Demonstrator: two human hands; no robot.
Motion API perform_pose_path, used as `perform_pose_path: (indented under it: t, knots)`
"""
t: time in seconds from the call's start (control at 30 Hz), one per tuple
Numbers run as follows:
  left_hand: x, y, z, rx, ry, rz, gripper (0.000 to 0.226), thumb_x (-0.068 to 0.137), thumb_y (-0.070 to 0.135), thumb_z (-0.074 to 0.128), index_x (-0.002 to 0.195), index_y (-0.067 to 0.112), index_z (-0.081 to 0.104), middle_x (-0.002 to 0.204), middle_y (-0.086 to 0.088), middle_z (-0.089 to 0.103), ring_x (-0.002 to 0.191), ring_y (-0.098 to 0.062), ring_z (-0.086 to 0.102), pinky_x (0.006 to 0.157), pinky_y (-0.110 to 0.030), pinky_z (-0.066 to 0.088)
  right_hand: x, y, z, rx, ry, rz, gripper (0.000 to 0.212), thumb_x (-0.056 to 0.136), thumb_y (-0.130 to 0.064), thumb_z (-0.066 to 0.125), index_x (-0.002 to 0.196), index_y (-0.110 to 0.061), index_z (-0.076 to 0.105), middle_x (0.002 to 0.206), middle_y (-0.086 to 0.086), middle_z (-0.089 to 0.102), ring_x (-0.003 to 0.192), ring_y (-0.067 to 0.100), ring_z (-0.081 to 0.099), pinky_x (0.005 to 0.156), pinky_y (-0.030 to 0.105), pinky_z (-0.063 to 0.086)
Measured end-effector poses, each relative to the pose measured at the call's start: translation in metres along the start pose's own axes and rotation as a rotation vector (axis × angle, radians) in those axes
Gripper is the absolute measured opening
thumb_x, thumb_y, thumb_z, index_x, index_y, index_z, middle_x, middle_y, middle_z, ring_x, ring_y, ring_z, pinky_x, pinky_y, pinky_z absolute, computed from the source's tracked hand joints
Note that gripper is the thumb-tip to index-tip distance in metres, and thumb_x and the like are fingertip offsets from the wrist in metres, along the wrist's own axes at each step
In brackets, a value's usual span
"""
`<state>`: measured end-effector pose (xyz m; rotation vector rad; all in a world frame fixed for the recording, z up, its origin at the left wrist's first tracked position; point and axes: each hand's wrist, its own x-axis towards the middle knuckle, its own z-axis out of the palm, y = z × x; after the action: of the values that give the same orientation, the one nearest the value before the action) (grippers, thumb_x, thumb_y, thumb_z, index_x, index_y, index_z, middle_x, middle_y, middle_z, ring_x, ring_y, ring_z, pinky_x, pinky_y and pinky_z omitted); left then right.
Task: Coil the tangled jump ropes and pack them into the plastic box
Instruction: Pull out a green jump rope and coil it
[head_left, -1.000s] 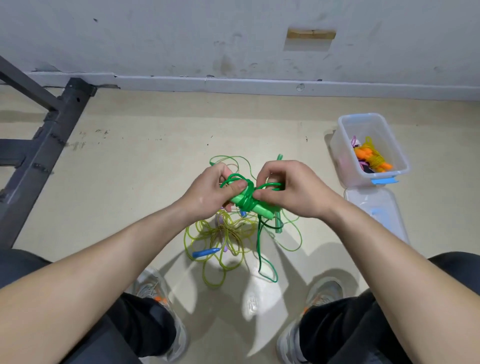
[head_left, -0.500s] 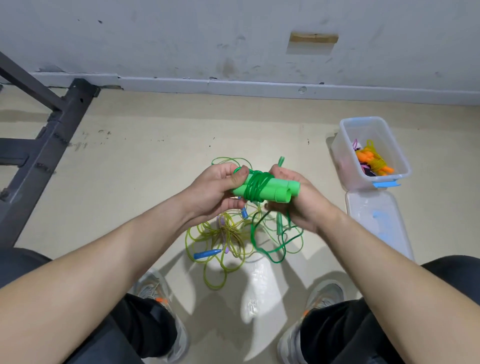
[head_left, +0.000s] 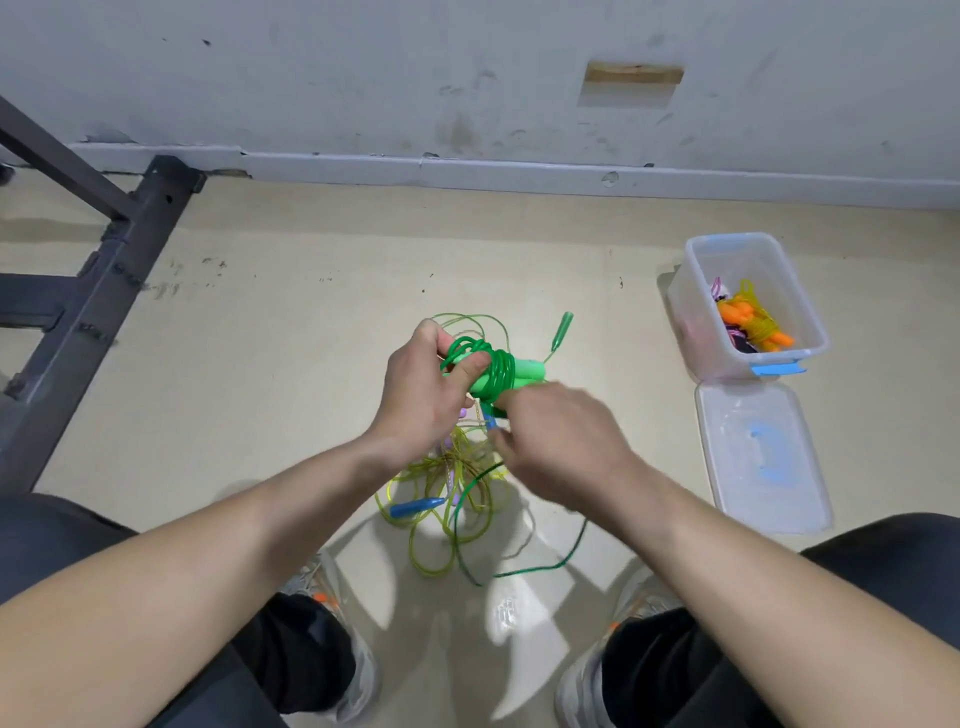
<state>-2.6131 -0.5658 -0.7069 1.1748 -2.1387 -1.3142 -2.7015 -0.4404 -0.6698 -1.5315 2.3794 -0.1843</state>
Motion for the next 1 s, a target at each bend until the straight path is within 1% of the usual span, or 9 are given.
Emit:
perform_pose_path:
  t: [0.13, 0.27, 0.37, 0.43, 0.53, 0.6, 0.73, 0.93, 1.0]
  knots:
    - [0.005, 0.000, -0.003, 0.089, -0.122, 0.044, 0.031, 0.093, 0.029, 0.070, 0.084, 0.017, 0.043, 0.079, -0.007, 0.065, 0.055, -0.019, 0.069, 0.051, -0.040, 0.053, 0.006, 0.019, -0.030, -0.013, 0.067, -0.099, 0.019, 0.091, -0.042, 0.058, 0.099, -0.027, 0.065, 0.094, -0.003, 0.070, 0.093, 0.028, 0.064, 0.066, 0.033, 0.040]
    - [0.013, -0.002, -0.011, 0.002, -0.547, 0.011, 0.032, 0.087, 0.032, 0.074, 0.087, 0.015, 0.047, 0.079, -0.012, 0.068, 0.061, -0.034, 0.069, 0.062, -0.061, 0.057, 0.015, 0.041, -0.039, 0.061, -0.030, -0.137, 0.046, 0.072, -0.070, 0.071, 0.082, -0.028, 0.055, 0.078, -0.010, 0.066, 0.075, 0.014, 0.055, 0.061, 0.032, 0.035]
    - [0.014, 0.005, -0.016, -0.164, -0.771, -0.023, 0.037, 0.085, 0.032, 0.078, 0.086, 0.011, 0.048, 0.073, -0.002, 0.067, 0.060, -0.023, 0.067, 0.058, -0.043, 0.059, 0.023, 0.055, -0.037, 0.113, -0.023, -0.055, 0.066, 0.057, -0.080, 0.070, 0.069, -0.019, 0.051, 0.053, -0.009, 0.051, 0.054, 0.008, 0.043, 0.052, 0.031, 0.027]
    - [0.015, 0.012, -0.020, -0.289, -0.824, -0.072, 0.031, 0.086, 0.025, 0.073, 0.085, 0.009, 0.046, 0.068, 0.001, 0.064, 0.058, -0.015, 0.064, 0.053, -0.028, 0.058, 0.025, 0.069, -0.031, 0.576, -0.167, -0.016, 0.054, 0.073, -0.057, 0.081, 0.061, -0.016, 0.046, 0.046, -0.011, 0.036, 0.044, 0.009, 0.030, 0.048, 0.027, 0.024]
    - [0.016, 0.012, -0.024, -0.489, -0.874, -0.145, 0.039, 0.083, 0.032, 0.080, 0.087, 0.009, 0.048, 0.069, -0.001, 0.066, 0.056, -0.013, 0.065, 0.050, -0.023, 0.056, 0.024, 0.082, -0.016, 1.283, -0.392, -0.054, 0.032, 0.091, -0.027, 0.067, 0.066, -0.014, 0.051, 0.050, -0.010, 0.039, 0.045, 0.005, 0.029, 0.045, 0.017, 0.026]
    - [0.015, 0.009, -0.025, -0.648, -0.822, -0.204, 0.054, 0.072, 0.043, 0.087, 0.094, 0.007, 0.052, 0.079, -0.006, 0.067, 0.063, -0.015, 0.067, 0.055, -0.024, 0.059, 0.023, 0.081, 0.002, 1.512, -0.384, -0.013, 0.023, 0.092, -0.023, 0.064, 0.076, -0.009, 0.055, 0.054, -0.007, 0.050, 0.044, 0.003, 0.042, 0.048, 0.015, 0.034]
    - [0.012, 0.014, -0.022, -0.852, -0.532, -0.298, 0.028, 0.095, 0.030, 0.057, 0.103, 0.003, 0.059, 0.084, -0.010, 0.068, 0.066, -0.013, 0.067, 0.055, -0.020, 0.057, 0.025, 0.068, 0.033, 1.682, -0.244, 0.126, 0.008, 0.090, -0.020, 0.064, 0.092, -0.014, 0.068, 0.067, 0.004, 0.058, 0.061, 0.015, 0.054, 0.067, 0.035, 0.024]
    - [0.020, 0.005, -0.012, -0.832, -0.130, -0.393, 0.022, 0.102, 0.024, 0.055, 0.094, 0.004, 0.054, 0.092, -0.015, 0.064, 0.068, -0.013, 0.070, 0.058, -0.020, 0.057, 0.014, 0.036, 0.044, 1.245, -0.264, 0.160, 0.017, 0.104, -0.021, 0.053, 0.093, -0.011, 0.062, 0.067, 0.003, 0.064, 0.067, 0.022, 0.059, 0.075, 0.037, 0.048]
    - [0.021, -0.002, -0.007, -0.729, -0.036, -0.382, 0.026, 0.101, 0.025, 0.059, 0.100, -0.001, 0.053, 0.104, -0.021, 0.063, 0.070, -0.015, 0.072, 0.060, -0.023, 0.058, 0.012, 0.031, 0.045, 1.142, -0.303, 0.149, 0.003, 0.097, -0.011, 0.060, 0.095, -0.010, 0.061, 0.070, 0.003, 0.069, 0.067, 0.020, 0.060, 0.075, 0.036, 0.051]
